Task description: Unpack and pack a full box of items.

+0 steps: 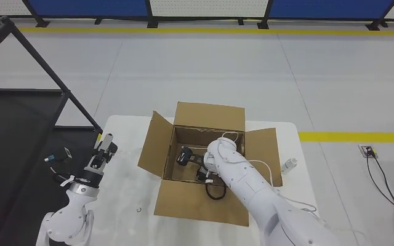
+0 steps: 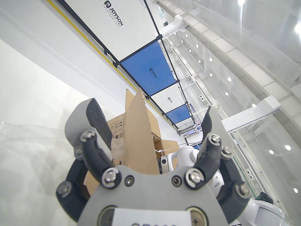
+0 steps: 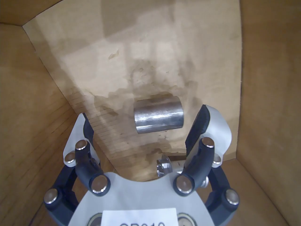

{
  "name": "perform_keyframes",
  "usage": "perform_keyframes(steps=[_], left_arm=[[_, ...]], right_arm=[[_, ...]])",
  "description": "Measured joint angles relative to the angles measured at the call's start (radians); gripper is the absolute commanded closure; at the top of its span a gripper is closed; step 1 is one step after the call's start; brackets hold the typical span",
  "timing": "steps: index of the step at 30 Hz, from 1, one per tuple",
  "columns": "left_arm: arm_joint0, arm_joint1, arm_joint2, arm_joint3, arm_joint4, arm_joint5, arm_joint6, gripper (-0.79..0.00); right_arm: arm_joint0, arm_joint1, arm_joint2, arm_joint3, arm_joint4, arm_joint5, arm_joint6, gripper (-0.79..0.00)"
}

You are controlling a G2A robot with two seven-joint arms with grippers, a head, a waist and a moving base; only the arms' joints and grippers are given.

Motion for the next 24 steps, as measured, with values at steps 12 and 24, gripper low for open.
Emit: perform_keyframes(steps=[12,24], left_arm=[[0.000,0.000,0.000,0.000,0.000,0.000,0.000,-0.785],[0.000,0.000,0.000,0.000,0.000,0.000,0.000,-0.785]], right_arm=[[-0.006,-0.007,0.009,0.023,-0.004,-0.015,-0.003,-0.160],[0.003,0.000,0.025,0.031,-0.001,-0.007,-0.037,0.000]])
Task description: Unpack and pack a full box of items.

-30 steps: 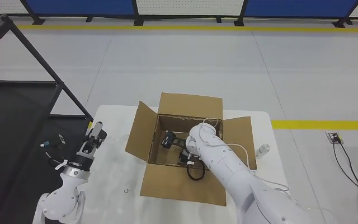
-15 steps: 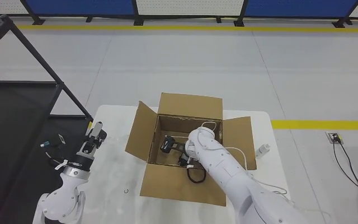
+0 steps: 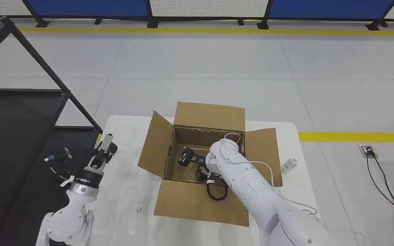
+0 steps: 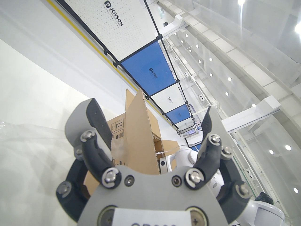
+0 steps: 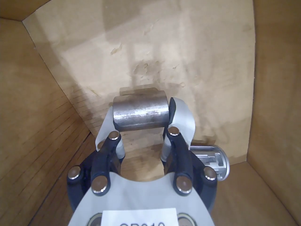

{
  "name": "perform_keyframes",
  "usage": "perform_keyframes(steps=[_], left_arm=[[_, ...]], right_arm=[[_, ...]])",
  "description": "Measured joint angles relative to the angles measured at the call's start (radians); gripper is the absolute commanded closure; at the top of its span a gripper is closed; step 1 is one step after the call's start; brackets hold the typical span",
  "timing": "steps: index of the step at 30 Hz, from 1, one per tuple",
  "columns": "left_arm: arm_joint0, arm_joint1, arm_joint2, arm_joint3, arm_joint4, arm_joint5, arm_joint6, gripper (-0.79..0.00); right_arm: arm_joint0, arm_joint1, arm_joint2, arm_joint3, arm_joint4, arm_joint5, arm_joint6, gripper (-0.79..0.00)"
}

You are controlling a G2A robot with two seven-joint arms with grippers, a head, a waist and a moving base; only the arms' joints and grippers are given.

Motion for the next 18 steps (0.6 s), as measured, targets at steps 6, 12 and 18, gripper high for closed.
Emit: perform_keyframes(steps=[6,12,18], left_arm=[[0.000,0.000,0.000,0.000,0.000,0.000,0.000,-0.785],[0.000,0.000,0.000,0.000,0.000,0.000,0.000,-0.785],[0.000,0.000,0.000,0.000,0.000,0.000,0.000,-0.785]], right_arm=[[0.024,0.015,0.008,0.005,-0.010,-0.020,-0.074,0.000],[0.045,0.038,0.014,0.000,-0.031,-0.025,-0.186,0.000],[0.067,0.066,0.030,-0.018,-0.034,-0.033,-0.278,0.000]])
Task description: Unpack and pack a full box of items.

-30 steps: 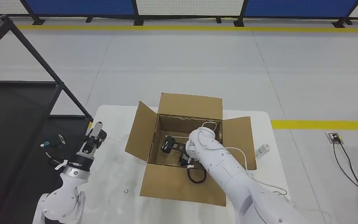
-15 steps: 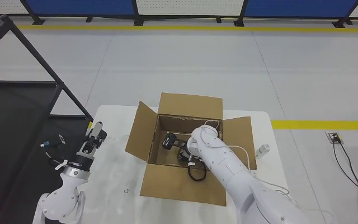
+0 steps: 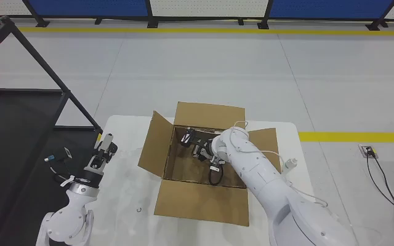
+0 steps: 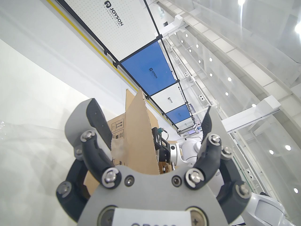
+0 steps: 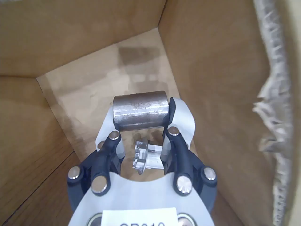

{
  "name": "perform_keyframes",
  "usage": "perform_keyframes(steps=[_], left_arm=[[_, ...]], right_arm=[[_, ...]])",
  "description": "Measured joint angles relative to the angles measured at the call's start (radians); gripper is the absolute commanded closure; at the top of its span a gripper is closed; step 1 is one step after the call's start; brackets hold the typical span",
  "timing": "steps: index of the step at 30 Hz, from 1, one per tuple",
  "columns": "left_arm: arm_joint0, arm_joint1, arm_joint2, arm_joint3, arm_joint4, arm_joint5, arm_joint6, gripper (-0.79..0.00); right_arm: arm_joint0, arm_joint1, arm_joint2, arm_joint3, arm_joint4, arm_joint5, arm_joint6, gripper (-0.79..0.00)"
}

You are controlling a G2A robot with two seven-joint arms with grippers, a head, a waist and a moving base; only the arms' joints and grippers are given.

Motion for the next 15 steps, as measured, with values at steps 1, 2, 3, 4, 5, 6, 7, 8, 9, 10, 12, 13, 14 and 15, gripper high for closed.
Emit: perform_keyframes(steps=[1,2,3,4,5,6,7,8,9,10,12,13,14,15], left_arm=[[0.000,0.000,0.000,0.000,0.000,0.000,0.000,-0.785],[0.000,0.000,0.000,0.000,0.000,0.000,0.000,-0.785],[0.000,0.000,0.000,0.000,0.000,0.000,0.000,-0.785],[0.000,0.000,0.000,0.000,0.000,0.000,0.000,-0.785],[0.000,0.000,0.000,0.000,0.000,0.000,0.000,-0.785],[0.000,0.000,0.000,0.000,0.000,0.000,0.000,-0.785],[0.000,0.000,0.000,0.000,0.000,0.000,0.000,-0.785],[0.000,0.000,0.000,0.000,0.000,0.000,0.000,-0.785],[0.000,0.000,0.000,0.000,0.000,0.000,0.000,-0.785],[0.000,0.000,0.000,0.000,0.000,0.000,0.000,-0.785],[0.000,0.000,0.000,0.000,0.000,0.000,0.000,-0.785],[0.000,0.000,0.000,0.000,0.000,0.000,0.000,-0.785],[0.000,0.000,0.000,0.000,0.000,0.000,0.000,-0.785],[0.000,0.000,0.000,0.000,0.000,0.000,0.000,-0.785]], right_arm=[[0.004,0.005,0.002,-0.003,-0.003,-0.006,-0.012,0.000],[0.008,0.011,0.003,-0.007,-0.007,-0.012,-0.023,0.000],[0.012,0.018,0.005,-0.014,-0.012,-0.022,-0.036,0.000],[0.015,0.024,0.006,-0.020,-0.016,-0.026,-0.042,0.000],[0.016,0.029,0.008,-0.028,-0.018,-0.028,-0.043,0.000],[0.018,0.037,0.011,-0.041,-0.021,-0.033,-0.043,0.000],[0.020,0.043,0.014,-0.053,-0.023,-0.036,-0.044,0.000],[0.019,0.049,0.017,-0.066,-0.025,-0.036,-0.044,0.000],[0.016,0.059,0.021,-0.088,-0.028,-0.036,-0.044,0.000],[0.012,0.067,0.025,-0.107,-0.030,-0.035,-0.043,0.000],[-0.002,0.088,0.037,-0.161,-0.034,-0.026,-0.033,0.000],[-0.011,0.099,0.044,-0.190,-0.035,-0.020,-0.026,0.000],[-0.021,0.110,0.051,-0.223,-0.037,-0.011,-0.015,0.000],[-0.038,0.128,0.063,-0.274,-0.040,0.003,0.005,0.000]])
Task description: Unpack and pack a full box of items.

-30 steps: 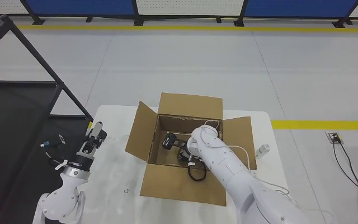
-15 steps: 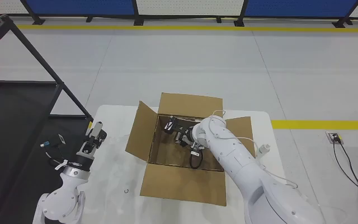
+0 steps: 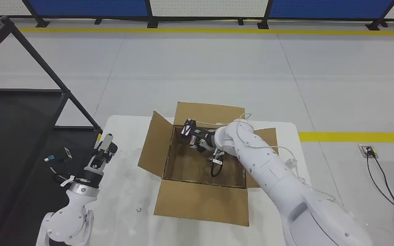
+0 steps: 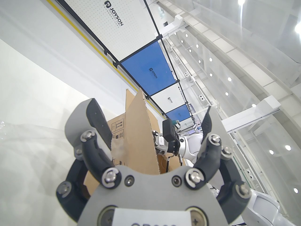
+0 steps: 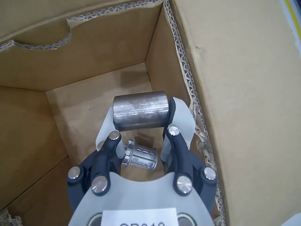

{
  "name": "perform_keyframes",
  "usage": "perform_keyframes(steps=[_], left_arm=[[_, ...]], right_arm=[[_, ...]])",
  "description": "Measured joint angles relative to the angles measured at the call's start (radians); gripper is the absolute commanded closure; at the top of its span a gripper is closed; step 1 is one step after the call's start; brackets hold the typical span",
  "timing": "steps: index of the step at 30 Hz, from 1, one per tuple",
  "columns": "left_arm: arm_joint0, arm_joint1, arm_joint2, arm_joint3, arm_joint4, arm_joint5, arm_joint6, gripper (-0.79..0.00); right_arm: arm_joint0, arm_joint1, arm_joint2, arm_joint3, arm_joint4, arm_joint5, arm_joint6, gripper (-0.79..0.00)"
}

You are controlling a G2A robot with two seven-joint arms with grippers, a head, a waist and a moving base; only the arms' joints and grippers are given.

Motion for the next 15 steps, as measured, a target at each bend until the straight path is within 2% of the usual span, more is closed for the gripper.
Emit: perform_keyframes(steps=[4,7,9,12,15], left_arm=[[0.000,0.000,0.000,0.000,0.000,0.000,0.000,-0.785],[0.000,0.000,0.000,0.000,0.000,0.000,0.000,-0.785],[0.000,0.000,0.000,0.000,0.000,0.000,0.000,-0.785],[0.000,0.000,0.000,0.000,0.000,0.000,0.000,-0.785],[0.000,0.000,0.000,0.000,0.000,0.000,0.000,-0.785]], right_arm=[[-0.087,0.076,0.070,-0.237,-0.015,0.064,0.110,0.000],[-0.215,0.156,0.172,-0.518,-0.049,0.125,0.237,0.000],[-0.345,0.216,0.272,-0.760,-0.092,0.163,0.346,0.000],[-0.555,0.284,0.420,-1.101,-0.156,0.183,0.478,0.000],[-0.725,0.319,0.527,-1.345,-0.212,0.200,0.546,0.000]])
